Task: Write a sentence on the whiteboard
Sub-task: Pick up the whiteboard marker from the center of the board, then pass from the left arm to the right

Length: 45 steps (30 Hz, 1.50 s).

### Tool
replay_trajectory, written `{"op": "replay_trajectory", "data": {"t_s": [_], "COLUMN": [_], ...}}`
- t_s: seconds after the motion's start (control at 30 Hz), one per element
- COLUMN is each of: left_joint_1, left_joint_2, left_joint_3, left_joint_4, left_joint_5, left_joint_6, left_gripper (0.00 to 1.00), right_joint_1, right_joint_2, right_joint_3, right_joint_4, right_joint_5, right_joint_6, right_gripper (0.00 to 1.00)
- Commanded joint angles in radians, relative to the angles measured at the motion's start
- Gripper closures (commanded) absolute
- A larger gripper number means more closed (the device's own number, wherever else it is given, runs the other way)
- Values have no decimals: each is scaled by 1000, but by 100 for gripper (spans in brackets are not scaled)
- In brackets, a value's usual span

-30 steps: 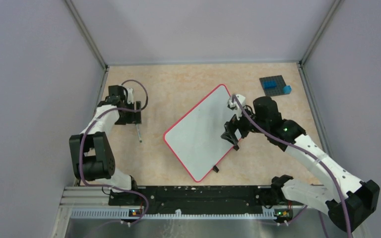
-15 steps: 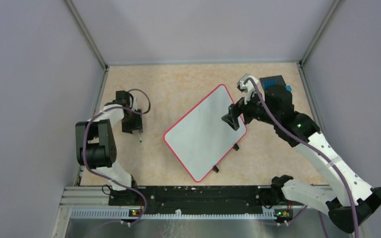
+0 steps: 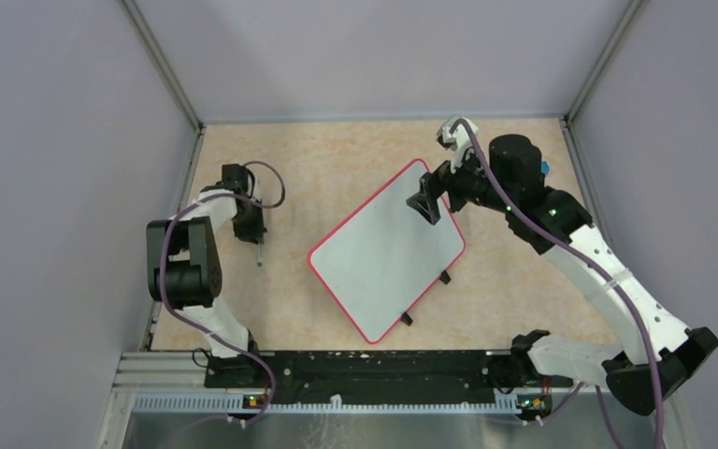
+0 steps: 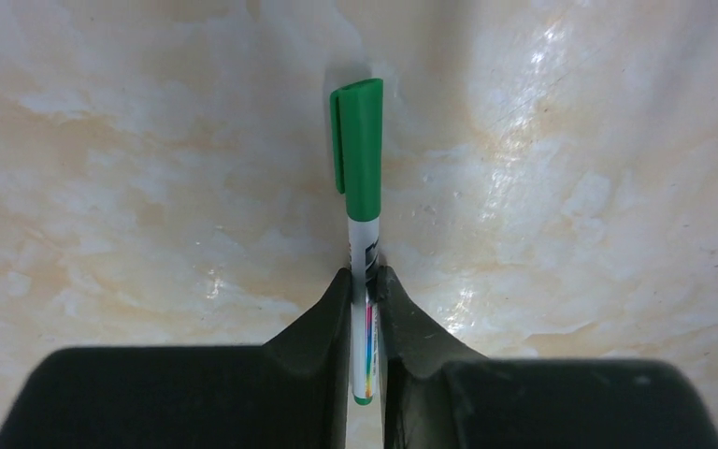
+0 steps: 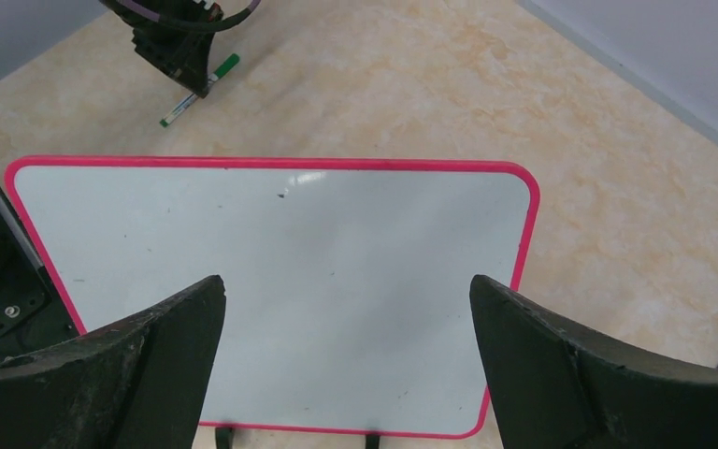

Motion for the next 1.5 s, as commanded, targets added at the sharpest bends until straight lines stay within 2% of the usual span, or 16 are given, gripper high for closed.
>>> {"op": "replay_trajectory", "data": {"t_s": [0.0, 0.2, 0.3, 0.43, 0.53, 0.63, 0.73, 0.8, 0.87, 0.97, 1.1, 1.23, 1.47], "left_joint_1": [13, 42, 58, 69, 70, 70, 70, 70, 70, 67, 41, 11, -39], "left_joint_2": [6, -137, -218, -325, -401, -474, -566, -610, -612, -629, -642, -663, -666], "left_joint_3": [53, 178, 292, 404, 435, 402, 270, 200, 177, 100, 55, -4, -39], "left_joint_4": [15, -2, -5, 35, 120, 270, 576, 759, 867, 1081, 1139, 1240, 1260], "left_joint_5": [66, 166, 219, 362, 483, 628, 775, 814, 866, 880, 894, 888, 883], "left_joint_6": [-42, -95, -138, -215, -303, -435, -637, -770, -884, -1051, -1141, -1236, -1264], "left_gripper": [87, 94, 99, 100, 100, 100, 100, 100, 100, 100, 100, 100, 100], "right_joint_1": [11, 11, 11, 11, 11, 11, 12, 12, 13, 19, 51, 95, 158], "right_joint_2": [39, 115, 152, 192, 218, 246, 277, 298, 320, 357, 407, 452, 529], "right_joint_3": [102, 219, 284, 334, 357, 384, 403, 404, 397, 380, 364, 397, 488], "right_joint_4": [69, 75, 76, 87, 110, 162, 240, 296, 355, 472, 615, 620, 586], "right_joint_5": [-64, -126, -140, -168, -225, -326, -427, -478, -507, -563, -624, -610, -550], "right_joint_6": [46, 62, 66, 112, 147, 200, 287, 360, 433, 569, 694, 694, 681], "right_gripper": [2, 1, 1, 2, 2, 2, 2, 2, 2, 7, 17, 20, 25]}}
